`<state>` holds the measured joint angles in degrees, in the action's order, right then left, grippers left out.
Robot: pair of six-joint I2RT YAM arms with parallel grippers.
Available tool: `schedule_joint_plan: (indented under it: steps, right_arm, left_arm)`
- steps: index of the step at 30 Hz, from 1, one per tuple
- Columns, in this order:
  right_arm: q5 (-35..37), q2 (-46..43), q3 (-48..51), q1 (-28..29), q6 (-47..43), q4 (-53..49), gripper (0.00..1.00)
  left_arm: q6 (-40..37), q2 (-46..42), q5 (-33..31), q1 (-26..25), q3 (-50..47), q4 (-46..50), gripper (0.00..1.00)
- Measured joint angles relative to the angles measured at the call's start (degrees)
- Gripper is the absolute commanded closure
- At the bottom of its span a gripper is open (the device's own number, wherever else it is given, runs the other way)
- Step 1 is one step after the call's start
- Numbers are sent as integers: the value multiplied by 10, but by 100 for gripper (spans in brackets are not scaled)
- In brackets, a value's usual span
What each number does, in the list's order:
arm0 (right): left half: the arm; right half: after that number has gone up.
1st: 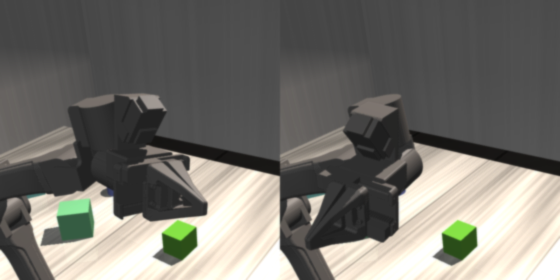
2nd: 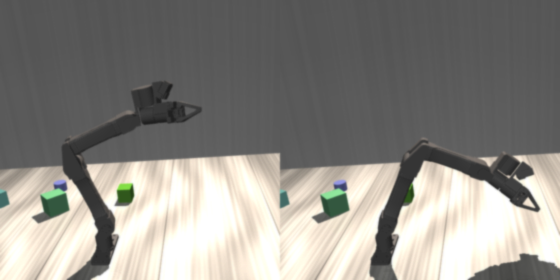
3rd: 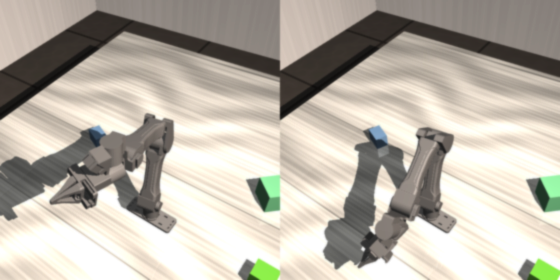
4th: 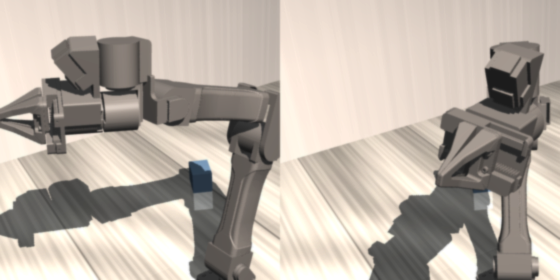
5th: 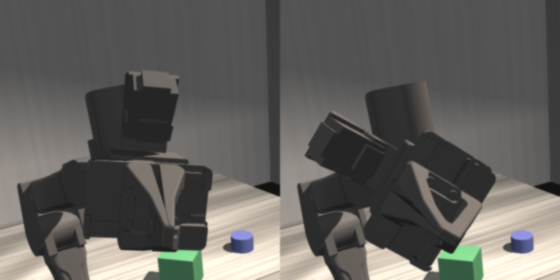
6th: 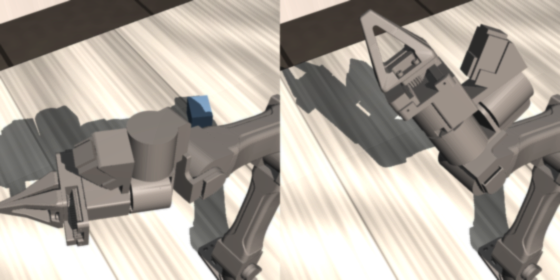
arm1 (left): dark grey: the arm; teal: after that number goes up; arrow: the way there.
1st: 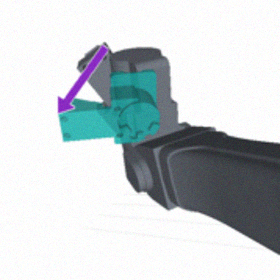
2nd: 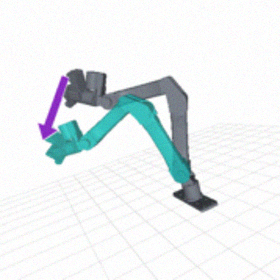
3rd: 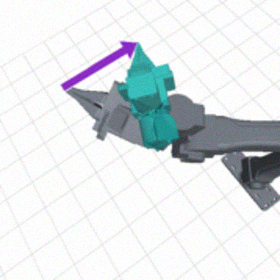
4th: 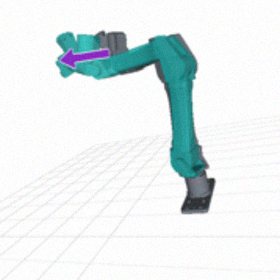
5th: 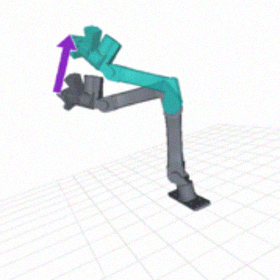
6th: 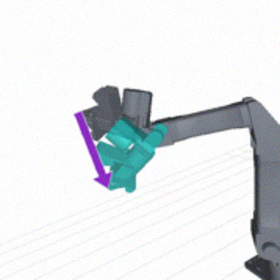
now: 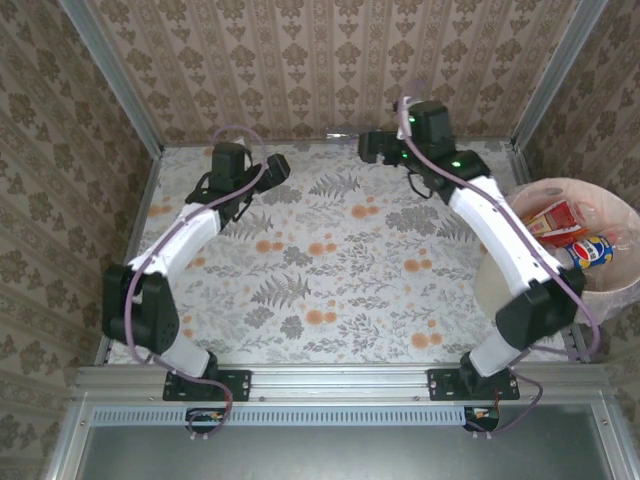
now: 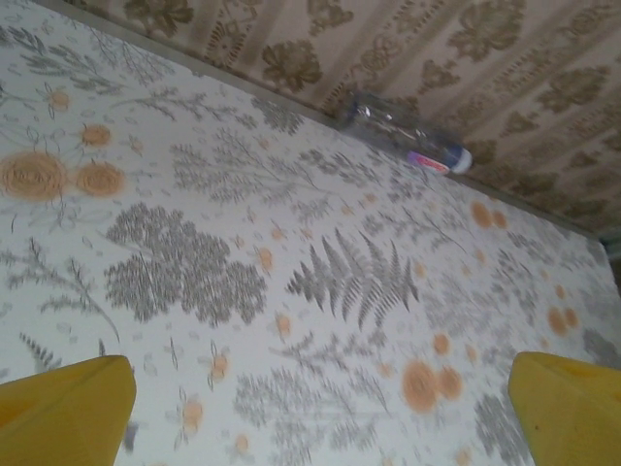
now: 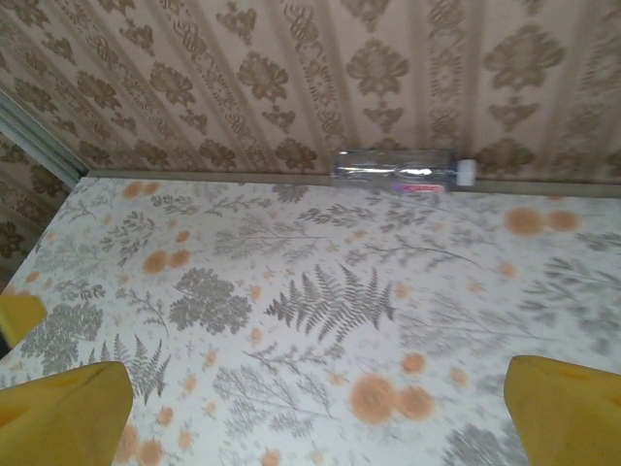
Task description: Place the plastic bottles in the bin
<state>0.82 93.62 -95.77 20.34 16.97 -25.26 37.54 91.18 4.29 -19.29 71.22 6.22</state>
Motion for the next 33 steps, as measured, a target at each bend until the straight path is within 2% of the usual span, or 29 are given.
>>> schedule_joint_plan:
  steps: [5, 13, 16, 21, 23, 28, 33]
  right_arm:
    - [3, 126, -68, -1, 30, 58, 0]
    - [-44, 356, -312, -21, 90, 62, 0]
    - [-43, 465, -438, -35, 125, 54, 0]
    - [-39, 671, -718, -59, 175, 20, 0]
    - [-41, 733, -789, -70, 204, 23, 0]
    - [-58, 791, -803, -103, 270, 45, 0]
    - [-56, 798, -782, -128, 289, 72, 0]
  left_arm:
    - [12, 98, -5, 7, 55, -38, 0]
    - [32, 231, 33, 28, 171, -117, 0]
    - [34, 288, 43, 33, 227, -144, 0]
    - [35, 405, 85, 43, 348, -175, 0]
    - [35, 449, 106, 45, 397, -180, 0]
    - [34, 575, 172, 48, 579, -159, 0]
    - [37, 692, 216, 45, 765, -130, 0]
